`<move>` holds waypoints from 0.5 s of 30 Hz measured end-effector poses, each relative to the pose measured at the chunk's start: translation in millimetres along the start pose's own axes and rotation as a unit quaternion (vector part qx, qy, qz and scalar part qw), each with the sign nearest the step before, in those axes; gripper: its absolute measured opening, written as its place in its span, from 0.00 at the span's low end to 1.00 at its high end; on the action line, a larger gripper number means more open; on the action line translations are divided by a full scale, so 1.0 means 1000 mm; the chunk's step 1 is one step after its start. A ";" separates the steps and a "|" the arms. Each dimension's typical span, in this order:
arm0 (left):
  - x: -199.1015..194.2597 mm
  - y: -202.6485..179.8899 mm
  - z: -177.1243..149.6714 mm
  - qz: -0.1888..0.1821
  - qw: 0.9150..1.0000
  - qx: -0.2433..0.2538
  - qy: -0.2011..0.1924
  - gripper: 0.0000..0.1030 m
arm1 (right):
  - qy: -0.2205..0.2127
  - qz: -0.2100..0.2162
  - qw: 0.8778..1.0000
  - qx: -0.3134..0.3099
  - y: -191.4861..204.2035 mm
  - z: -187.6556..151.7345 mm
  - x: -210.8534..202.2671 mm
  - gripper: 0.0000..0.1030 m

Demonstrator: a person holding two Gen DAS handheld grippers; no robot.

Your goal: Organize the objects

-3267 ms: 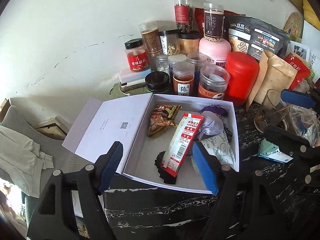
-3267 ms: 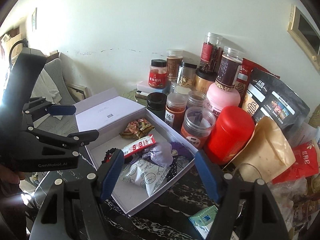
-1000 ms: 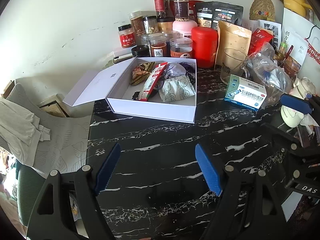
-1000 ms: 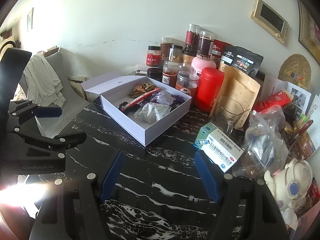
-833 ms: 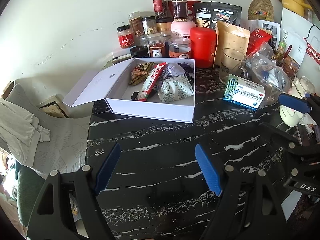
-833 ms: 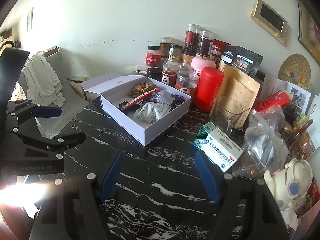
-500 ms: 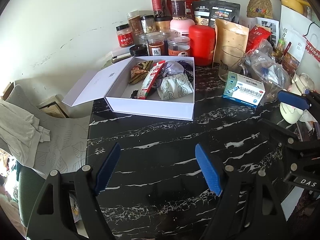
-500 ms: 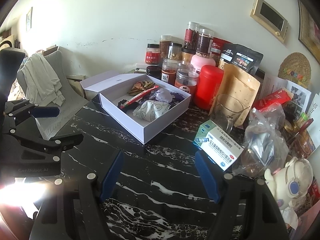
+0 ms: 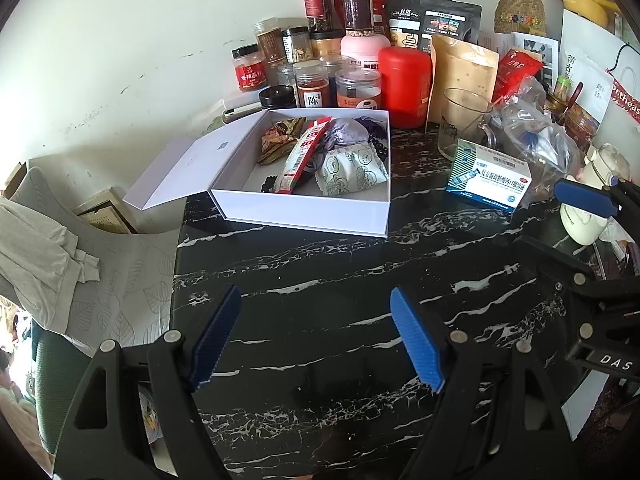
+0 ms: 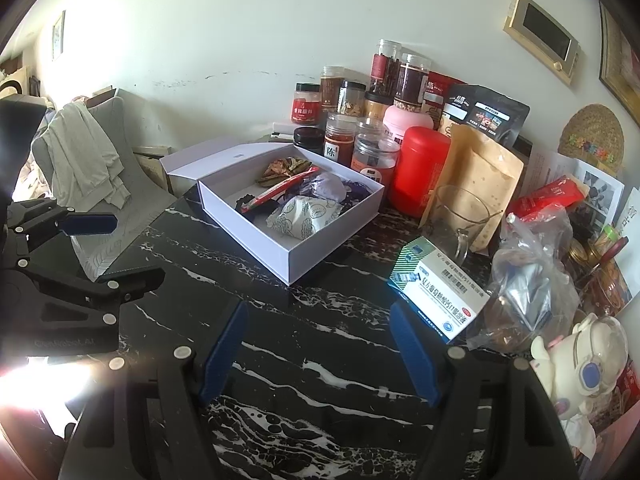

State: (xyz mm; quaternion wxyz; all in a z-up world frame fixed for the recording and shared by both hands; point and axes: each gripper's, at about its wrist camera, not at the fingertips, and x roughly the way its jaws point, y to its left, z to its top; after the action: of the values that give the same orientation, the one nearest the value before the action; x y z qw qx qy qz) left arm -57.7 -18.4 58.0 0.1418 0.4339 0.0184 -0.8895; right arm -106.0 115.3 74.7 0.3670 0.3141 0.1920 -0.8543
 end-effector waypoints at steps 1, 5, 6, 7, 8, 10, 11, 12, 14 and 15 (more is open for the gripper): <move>0.001 0.001 0.000 0.000 1.000 0.000 0.000 0.74 | 0.001 0.000 1.000 0.001 0.000 0.000 0.000 0.72; 0.002 0.001 0.000 -0.002 1.000 0.000 0.002 0.74 | 0.002 -0.001 1.000 0.002 0.000 -0.001 0.002 0.72; 0.003 0.001 -0.001 -0.002 1.000 0.000 0.002 0.74 | 0.003 -0.001 1.000 0.002 0.000 -0.001 0.002 0.72; 0.003 0.001 -0.001 -0.002 1.000 0.000 0.003 0.74 | 0.004 -0.001 1.000 0.002 0.000 -0.002 0.002 0.72; 0.003 0.001 -0.002 -0.002 1.000 0.000 0.004 0.74 | 0.004 -0.002 1.000 0.003 0.000 -0.002 0.003 0.72; 0.004 0.000 -0.002 -0.004 1.000 0.000 0.005 0.74 | 0.006 -0.002 1.000 0.003 0.000 -0.004 0.003 0.72; 0.004 0.000 -0.003 -0.004 1.000 0.000 0.005 0.74 | 0.006 -0.002 1.000 0.004 0.000 -0.005 0.003 0.72; 0.005 0.000 -0.003 -0.005 1.000 0.000 0.005 0.74 | 0.008 -0.002 1.000 0.005 0.000 -0.006 0.004 0.72; 0.006 -0.001 -0.005 -0.006 1.000 -0.001 0.006 0.74 | 0.010 -0.003 1.000 0.007 -0.001 -0.008 0.005 0.72; 0.006 -0.002 -0.006 -0.006 1.000 -0.001 0.006 0.74 | 0.012 -0.005 1.000 0.008 -0.002 -0.009 0.005 0.72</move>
State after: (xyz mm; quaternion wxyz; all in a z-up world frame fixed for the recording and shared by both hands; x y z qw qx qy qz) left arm -57.6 -17.4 49.4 0.1369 0.4388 0.0230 -0.8878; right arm -106.8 119.1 64.4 0.3581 0.3262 0.1909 -0.8538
